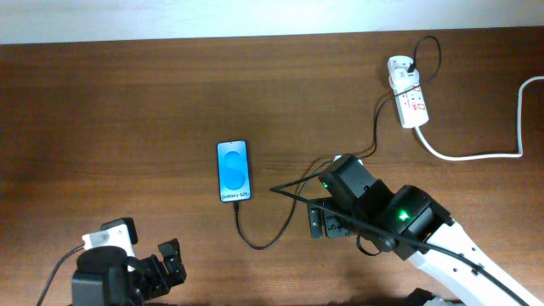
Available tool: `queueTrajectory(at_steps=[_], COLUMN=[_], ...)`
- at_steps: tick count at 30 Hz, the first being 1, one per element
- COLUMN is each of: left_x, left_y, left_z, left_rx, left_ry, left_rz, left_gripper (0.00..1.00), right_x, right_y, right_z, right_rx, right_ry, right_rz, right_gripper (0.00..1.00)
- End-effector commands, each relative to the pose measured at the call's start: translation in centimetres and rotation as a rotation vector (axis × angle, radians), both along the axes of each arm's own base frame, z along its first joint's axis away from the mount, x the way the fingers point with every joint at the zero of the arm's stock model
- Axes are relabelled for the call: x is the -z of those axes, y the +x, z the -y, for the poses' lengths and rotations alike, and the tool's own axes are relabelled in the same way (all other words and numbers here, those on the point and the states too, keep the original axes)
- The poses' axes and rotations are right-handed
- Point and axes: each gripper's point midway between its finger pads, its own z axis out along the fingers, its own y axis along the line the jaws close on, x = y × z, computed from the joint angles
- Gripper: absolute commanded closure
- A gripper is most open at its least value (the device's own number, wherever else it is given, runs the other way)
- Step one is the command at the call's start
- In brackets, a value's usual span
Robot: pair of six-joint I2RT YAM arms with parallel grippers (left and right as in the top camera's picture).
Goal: Plug charger to phone and switch on socket
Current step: 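Retract the left gripper toward the front and pull the right gripper back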
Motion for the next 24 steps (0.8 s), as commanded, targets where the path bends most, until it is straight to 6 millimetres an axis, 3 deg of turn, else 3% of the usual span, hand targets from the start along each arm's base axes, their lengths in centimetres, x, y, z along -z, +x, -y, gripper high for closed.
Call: queueTrajectory(at_steps=[1, 3, 10, 19, 24], left_x=[-0.1, -0.7, -3.1, -0.3, -0.3], left_y=[-0.4, -0.9, -3.9, -6.0, -6.0], left_z=[0.8, 1.9, 1.8, 1.6, 1.6], left_rx=[0.084, 0.201, 0.222, 0.225, 0.227], left_ry=[0.008, 0.013, 0.005, 0.008, 0.008], left_rz=[0.005, 0.057, 0.322, 0.185, 0.184], left_gripper=[0.01, 0.01, 0.01, 0.01, 0.01], right_x=[0.1, 0.1, 0.0, 0.0, -0.7], right_y=[0.1, 0.1, 0.7, 0.7, 1.2], right_z=[0.2, 0.2, 0.8, 0.8, -1.3], right_rx=[0.009, 0.009, -0.066, -0.066, -0.091], right_ry=[-0.005, -0.006, -0.07, -0.07, 0.034], right_rz=[0.0, 0.0, 0.047, 0.048, 0.066], right_gripper=[0.02, 0.02, 0.02, 0.02, 0.02])
